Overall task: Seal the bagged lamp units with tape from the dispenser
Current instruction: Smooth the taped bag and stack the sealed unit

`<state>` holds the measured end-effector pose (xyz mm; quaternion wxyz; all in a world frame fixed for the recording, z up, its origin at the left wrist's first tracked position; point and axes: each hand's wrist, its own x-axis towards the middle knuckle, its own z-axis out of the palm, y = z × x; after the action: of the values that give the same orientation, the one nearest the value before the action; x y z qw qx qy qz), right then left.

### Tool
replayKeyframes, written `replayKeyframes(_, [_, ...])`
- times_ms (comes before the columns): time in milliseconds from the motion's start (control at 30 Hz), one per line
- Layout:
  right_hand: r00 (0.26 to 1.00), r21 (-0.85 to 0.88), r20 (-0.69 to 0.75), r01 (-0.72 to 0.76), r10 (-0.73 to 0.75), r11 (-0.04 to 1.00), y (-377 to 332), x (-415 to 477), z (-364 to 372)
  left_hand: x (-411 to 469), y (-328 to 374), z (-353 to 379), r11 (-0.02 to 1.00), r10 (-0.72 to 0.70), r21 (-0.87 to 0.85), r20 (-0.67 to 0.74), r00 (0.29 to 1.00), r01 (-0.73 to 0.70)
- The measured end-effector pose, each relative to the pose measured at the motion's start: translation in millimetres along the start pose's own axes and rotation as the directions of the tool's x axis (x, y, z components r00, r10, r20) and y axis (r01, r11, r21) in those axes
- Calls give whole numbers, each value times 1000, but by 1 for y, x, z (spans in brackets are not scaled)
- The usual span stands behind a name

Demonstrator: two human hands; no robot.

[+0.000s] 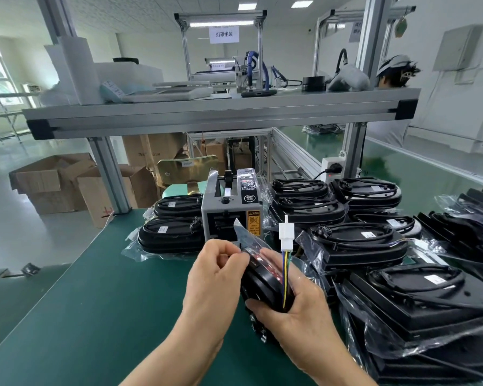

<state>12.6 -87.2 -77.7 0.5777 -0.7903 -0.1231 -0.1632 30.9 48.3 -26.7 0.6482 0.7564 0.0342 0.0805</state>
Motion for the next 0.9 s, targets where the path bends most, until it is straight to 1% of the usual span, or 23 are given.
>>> replayKeyframes(67, [1000, 6, -1, 7, -7, 1000, 2, 0, 1, 0, -2, 4, 998, -33, -53, -26, 999, 32])
replayKeyframes(133, [1000, 7, -6, 17, -17, 1000, 2, 1, 2, -1, -7, 6, 988, -80, -130, -1, 997, 80])
replayKeyframes(200, [999, -11, -21, 44, -44, 999, 2, 2, 3, -4, -9, 7, 971, -101, -206, 109, 989, 122])
replayKeyframes(233, [998, -4, -32, 58, -58, 998, 2, 4, 5, -5, -10, 7, 962, -88, -240, 171, 981, 128])
replayKeyframes(267, [997, 26, -45, 65, -63, 998, 3, 6, 7, -5, -11, 7, 957, -64, -264, 206, 976, 118])
replayKeyframes(300, [996, 73, -59, 66, -61, 995, 3, 8, 9, -3, -10, 5, 961, -34, -260, 207, 978, 89])
replayKeyframes(333, [996, 127, -70, 67, -58, 990, 2, 11, 11, 1, -10, 4, 975, 7, -221, 184, 983, 34])
replayKeyframes(367, [996, 173, -71, 71, -59, 982, 2, 13, 12, 6, -9, 3, 989, 62, -140, 155, 986, -40])
replayKeyframes(433, [998, 249, 1, 53, -55, 967, 1, 16, 13, 12, -7, -2, 984, 165, 40, 142, 976, -172])
replayKeyframes(500, [986, 277, 163, -5, -42, 961, 5, 15, 8, 15, -10, -8, 969, 207, 102, 175, 963, -226])
replayKeyframes(567, [943, 208, 326, -3, -66, 978, 15, 10, -5, 14, -15, -14, 945, 271, 126, 216, 938, -302])
replayKeyframes(633, [884, 164, 462, -7, -70, 987, 21, 4, -25, 10, -22, -19, 899, 372, 133, 270, 888, -418])
replayKeyframes(667, [845, 193, 530, -43, -67, 980, 21, 1, -37, 7, -26, -20, 859, 439, 137, 296, 848, -493])
replayKeyframes(700, [815, 258, 576, -97, -73, 961, 19, -2, -49, 4, -31, -21, 808, 503, 151, 326, 801, -569])
replayKeyframes(733, [813, 331, 578, -158, -67, 930, 17, -4, -58, 1, -36, -19, 746, 561, 171, 358, 746, -643])
replayKeyframes(767, [837, 379, 546, -205, -39, 902, 14, -6, -64, -2, -43, -17, 673, 615, 191, 392, 685, -714])
replayKeyframes(800, [865, 399, 502, -241, 9, 884, 13, -9, -66, -5, -49, -14, 602, 659, 202, 421, 624, -772])
replayKeyframes(833, [885, 399, 461, -271, 64, 876, 10, -10, -63, -9, -55, -11, 550, 685, 206, 444, 578, -810])
replayKeyframes(867, [897, 374, 424, -298, 124, 878, 9, -13, -55, -13, -60, -8, 519, 696, 208, 460, 551, -829])
replayKeyframes(900, [910, 328, 372, -312, 182, 892, 7, -15, -46, -17, -65, -5, 502, 701, 214, 468, 539, -838])
